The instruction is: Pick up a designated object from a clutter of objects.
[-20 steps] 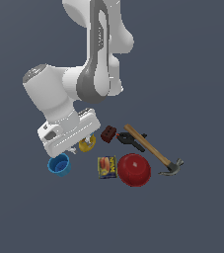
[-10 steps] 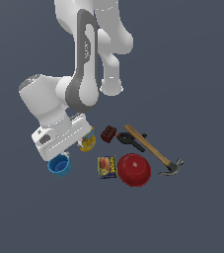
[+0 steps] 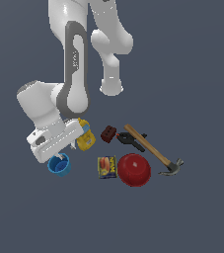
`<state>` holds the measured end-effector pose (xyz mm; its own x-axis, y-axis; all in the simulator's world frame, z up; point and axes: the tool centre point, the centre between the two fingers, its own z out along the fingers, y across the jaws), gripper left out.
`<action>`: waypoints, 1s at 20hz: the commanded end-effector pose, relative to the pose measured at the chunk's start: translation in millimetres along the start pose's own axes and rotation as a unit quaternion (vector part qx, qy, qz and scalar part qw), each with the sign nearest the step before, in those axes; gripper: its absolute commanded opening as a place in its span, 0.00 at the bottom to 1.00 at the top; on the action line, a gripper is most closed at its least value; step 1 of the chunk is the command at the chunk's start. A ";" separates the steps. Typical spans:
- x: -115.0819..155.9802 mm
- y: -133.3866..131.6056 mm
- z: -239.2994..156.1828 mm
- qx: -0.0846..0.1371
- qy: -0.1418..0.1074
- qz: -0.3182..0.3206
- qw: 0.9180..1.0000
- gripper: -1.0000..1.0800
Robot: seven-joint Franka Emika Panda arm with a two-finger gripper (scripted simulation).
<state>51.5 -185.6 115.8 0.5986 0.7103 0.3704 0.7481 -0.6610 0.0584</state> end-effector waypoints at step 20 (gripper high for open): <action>-30.5 7.0 21.2 -0.012 0.001 -0.031 0.999 0.62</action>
<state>43.9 -207.6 88.6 0.5511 0.7491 0.3676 0.7761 -0.6220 0.1039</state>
